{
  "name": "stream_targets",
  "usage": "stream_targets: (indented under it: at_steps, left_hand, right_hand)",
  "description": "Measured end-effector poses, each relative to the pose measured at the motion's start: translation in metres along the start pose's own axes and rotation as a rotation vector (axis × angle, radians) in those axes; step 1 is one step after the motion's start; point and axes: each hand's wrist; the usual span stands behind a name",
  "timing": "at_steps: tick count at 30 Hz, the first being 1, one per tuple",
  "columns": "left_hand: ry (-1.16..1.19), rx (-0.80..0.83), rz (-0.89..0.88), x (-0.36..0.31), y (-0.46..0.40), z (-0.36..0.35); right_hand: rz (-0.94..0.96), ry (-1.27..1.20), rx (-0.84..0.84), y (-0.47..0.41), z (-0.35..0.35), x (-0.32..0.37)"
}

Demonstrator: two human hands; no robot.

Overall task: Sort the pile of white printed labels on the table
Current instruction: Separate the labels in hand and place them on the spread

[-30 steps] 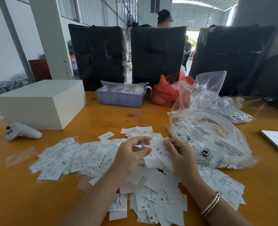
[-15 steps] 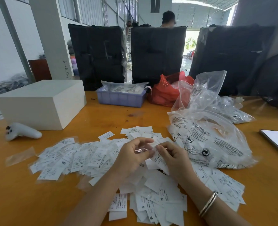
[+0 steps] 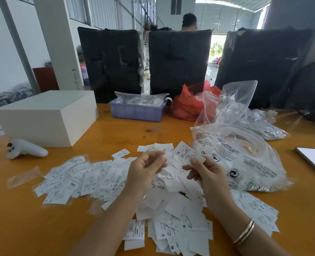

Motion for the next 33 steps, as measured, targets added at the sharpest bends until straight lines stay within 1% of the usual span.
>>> stream_targets:
  at_steps: [2,6,9,12,22,28,33]
  left_hand:
    - [0.007,-0.003,0.002,-0.002,0.001,-0.001]
    - [0.050,-0.021,0.026,-0.006,0.004,-0.003]
    - [0.064,-0.022,0.033,-0.009,0.005,-0.003]
    - [0.061,0.004,0.021,-0.011,0.007,-0.003]
    - [0.045,0.033,0.025,-0.013,0.009,-0.003]
    - [-0.041,0.080,0.055,-0.013,0.007,-0.002]
    - [-0.129,0.157,0.068,-0.013,0.006,0.000]
  right_hand:
    - [0.001,-0.032,0.014,0.001,-0.001,0.001]
    - [0.001,-0.022,0.054,0.003,-0.002,0.000]
    - [-0.008,-0.033,0.040,0.002,-0.001,0.000]
    - [-0.023,-0.047,0.036,0.001,0.000,0.001]
    - [-0.045,-0.079,0.123,0.001,0.001,0.003]
    - [-0.039,0.166,0.235,0.000,0.006,0.002]
    - [-0.063,0.301,0.302,0.000,0.010,0.005]
Point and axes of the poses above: each hand's wrist, its own y-axis away from the middle knuckle, its own z-axis out of the back of the hand, x = y × z, and after that the axes turned 1 degree about x, right-handed
